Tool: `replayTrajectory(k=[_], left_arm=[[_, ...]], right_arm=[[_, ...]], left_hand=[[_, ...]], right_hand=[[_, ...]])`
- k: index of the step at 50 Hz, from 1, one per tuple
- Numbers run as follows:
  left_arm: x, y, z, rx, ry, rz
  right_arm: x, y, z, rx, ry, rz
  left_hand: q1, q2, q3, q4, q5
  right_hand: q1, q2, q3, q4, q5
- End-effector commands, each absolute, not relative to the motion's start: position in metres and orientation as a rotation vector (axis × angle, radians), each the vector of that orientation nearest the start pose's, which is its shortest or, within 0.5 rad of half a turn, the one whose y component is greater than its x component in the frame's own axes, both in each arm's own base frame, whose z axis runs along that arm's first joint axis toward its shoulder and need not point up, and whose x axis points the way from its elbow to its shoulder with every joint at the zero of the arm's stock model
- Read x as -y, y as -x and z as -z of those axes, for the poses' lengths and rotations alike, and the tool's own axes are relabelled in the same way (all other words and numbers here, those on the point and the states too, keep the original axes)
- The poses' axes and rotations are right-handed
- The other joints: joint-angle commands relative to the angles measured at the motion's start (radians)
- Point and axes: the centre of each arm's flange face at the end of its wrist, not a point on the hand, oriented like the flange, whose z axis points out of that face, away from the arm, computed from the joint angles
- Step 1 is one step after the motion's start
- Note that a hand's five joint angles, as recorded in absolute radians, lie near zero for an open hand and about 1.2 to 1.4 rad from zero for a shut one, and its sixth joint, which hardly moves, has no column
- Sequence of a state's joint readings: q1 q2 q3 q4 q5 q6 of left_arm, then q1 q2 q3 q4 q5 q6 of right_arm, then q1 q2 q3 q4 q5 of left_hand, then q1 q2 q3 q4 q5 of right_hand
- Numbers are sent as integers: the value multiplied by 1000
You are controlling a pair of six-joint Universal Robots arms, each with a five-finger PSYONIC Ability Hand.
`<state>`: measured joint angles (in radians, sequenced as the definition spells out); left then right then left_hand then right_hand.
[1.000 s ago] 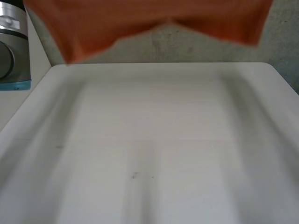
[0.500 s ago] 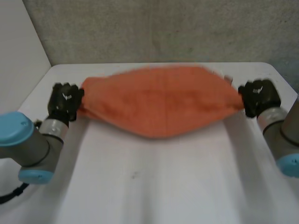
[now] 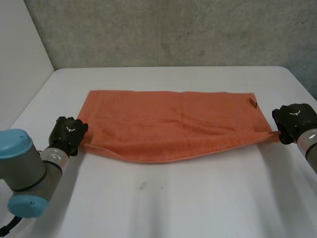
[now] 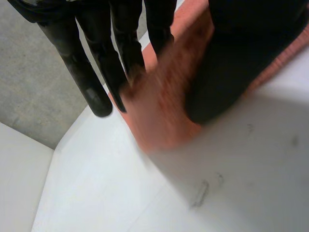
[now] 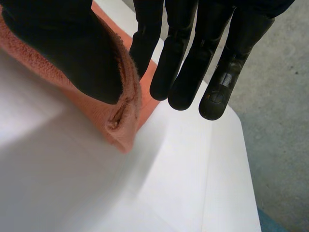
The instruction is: Fold the laundry
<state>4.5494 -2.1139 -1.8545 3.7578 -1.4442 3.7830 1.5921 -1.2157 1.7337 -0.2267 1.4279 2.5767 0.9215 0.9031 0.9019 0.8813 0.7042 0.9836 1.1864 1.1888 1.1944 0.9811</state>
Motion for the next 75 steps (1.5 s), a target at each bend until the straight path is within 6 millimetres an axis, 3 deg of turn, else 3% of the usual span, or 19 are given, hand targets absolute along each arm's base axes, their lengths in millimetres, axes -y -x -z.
replayTrajectory(k=[1, 11, 20, 22, 24, 29, 31, 36, 41, 45, 51, 58, 64, 65, 66, 67, 68, 69, 75], left_arm=[[298, 197, -123, -2025, -1005, 1871], [264, 181, -156, -2071, -983, 1803], [214, 157, -184, -2351, -973, 1513], [212, 157, -186, -2356, -980, 1518], [213, 159, -187, -2350, -993, 1541], [230, 162, -189, -2289, -1008, 1660], [251, 166, -172, -2273, -1016, 1678], [283, 180, -159, -2226, -1047, 1740], [319, 187, -146, -2183, -1011, 1776], [356, 194, -141, -2071, -946, 1859], [386, 206, -132, -2000, -933, 1928], [400, 216, -119, -1979, -946, 1958], [409, 219, -111, -1927, -936, 1998], [409, 219, -111, -1927, -937, 1998], [408, 220, -108, -1929, -941, 1998], [406, 223, -106, -1933, -951, 1995], [406, 223, -106, -1933, -951, 1995], [404, 225, -105, -1937, -963, 1996], [393, 233, -122, -1911, -974, 2037]], right_arm=[[326, -148, -161, -2568, 915, 1947], [314, -137, -174, -2639, 1053, 1831], [269, -114, -187, -2787, 1439, 1304], [261, -104, -191, -2809, 1507, 1164], [264, -101, -193, -2805, 1519, 1183], [281, -100, -197, -2794, 1500, 1383], [289, -101, -198, -2783, 1470, 1458], [322, -112, -185, -2731, 1351, 1608], [354, -152, -176, -2593, 1357, 1781], [375, -157, -168, -2582, 1354, 1878], [406, -179, -155, -2467, 1374, 2093], [434, -186, -131, -2414, 1354, 2236], [442, -189, -118, -2401, 1349, 2270], [445, -189, -117, -2394, 1339, 2291], [447, -189, -117, -2391, 1324, 2316], [447, -189, -117, -2391, 1324, 2316], [450, -188, -119, -2393, 1297, 2350], [450, -188, -119, -2393, 1297, 2351], [449, -182, -145, -2405, 1104, 2469]], left_hand=[[475, 493, 494, 515, 518], [475, 493, 494, 515, 518], [475, 493, 494, 515, 518], [475, 493, 494, 515, 518], [475, 493, 494, 515, 518], [475, 493, 494, 515, 518], [475, 493, 494, 515, 518], [475, 493, 494, 515, 518], [475, 493, 494, 515, 518], [475, 493, 494, 515, 518], [475, 493, 494, 515, 518], [475, 493, 494, 515, 518], [475, 493, 494, 515, 518], [475, 493, 494, 515, 518], [237, 255, 256, 277, 280], [-483, -465, -464, -443, -441], [-491, -472, -471, -450, -448], [-746, -728, -727, -706, -704], [-747, -729, -727, -707, -704]], right_hand=[[413, 210, 207, 202, 241], [413, 210, 207, 202, 241], [413, 210, 207, 202, 241], [413, 210, 207, 202, 241], [413, 210, 207, 202, 241], [413, 210, 207, 202, 241], [413, 210, 207, 202, 241], [413, 210, 207, 202, 241], [413, 210, 207, 202, 241], [413, 210, 207, 202, 241], [413, 210, 207, 202, 241], [413, 210, 207, 202, 241], [413, 210, 207, 202, 241], [-8, -211, -213, -219, -180], [-741, -944, -947, -952, -913], [-749, -952, -954, -960, -921], [-809, -1012, -1014, -1020, -981], [-809, -1012, -1014, -1020, -981], [-809, -1012, -1014, -1020, -981]])
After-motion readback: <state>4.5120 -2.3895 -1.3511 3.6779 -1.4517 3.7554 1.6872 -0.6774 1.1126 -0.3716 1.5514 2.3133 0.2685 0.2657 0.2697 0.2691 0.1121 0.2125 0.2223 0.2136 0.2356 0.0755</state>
